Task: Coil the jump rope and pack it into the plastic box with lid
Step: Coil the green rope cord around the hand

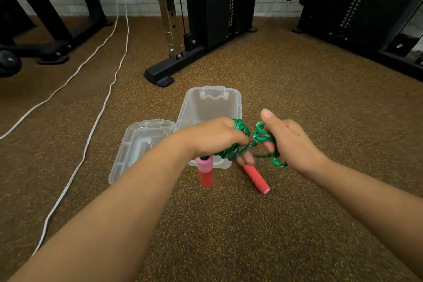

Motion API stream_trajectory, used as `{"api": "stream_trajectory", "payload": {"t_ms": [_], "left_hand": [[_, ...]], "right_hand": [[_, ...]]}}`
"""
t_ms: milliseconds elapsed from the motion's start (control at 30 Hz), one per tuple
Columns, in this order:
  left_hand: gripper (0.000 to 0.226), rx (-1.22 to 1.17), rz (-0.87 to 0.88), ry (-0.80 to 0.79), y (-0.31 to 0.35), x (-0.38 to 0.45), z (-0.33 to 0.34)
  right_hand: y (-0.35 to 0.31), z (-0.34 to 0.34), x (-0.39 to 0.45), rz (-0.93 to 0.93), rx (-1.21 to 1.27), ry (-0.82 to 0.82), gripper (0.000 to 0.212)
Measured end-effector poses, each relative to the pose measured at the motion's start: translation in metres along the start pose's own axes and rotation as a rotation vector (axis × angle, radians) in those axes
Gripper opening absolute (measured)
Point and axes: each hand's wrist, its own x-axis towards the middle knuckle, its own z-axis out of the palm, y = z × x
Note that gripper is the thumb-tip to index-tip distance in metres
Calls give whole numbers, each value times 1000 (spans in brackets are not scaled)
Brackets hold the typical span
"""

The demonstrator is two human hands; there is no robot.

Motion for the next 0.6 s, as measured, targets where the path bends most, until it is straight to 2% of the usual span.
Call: {"api": "stream_trajectory", "payload": {"t_ms": [100,167,267,333,433,533,600], "left_hand": [[24,-66,-24,-152,2,-4,-2],[17,-57,-19,-198,-1,-6,-2],[27,-72,-29,-155,-6,-4,0],[20,-116,-46,-114,-8,-3,-1],[12,-163,-61,-43,-13,-4,-7],[14,-179,-48,17,-15,-4,-9],[15,-189,-35,1,-14,-4,-9]], "right_hand": [[9,-5,11,64,12,54,58],[16,-4,15,100,-13,77,54],[20,0,18,116,-24,53,49],[22,2,17,89,52,53,33],[24,-2,13,-142,31,178,5],[25,-10,7,-438,-219,158,17],[22,-9,5,-498,-354,114,30]]}}
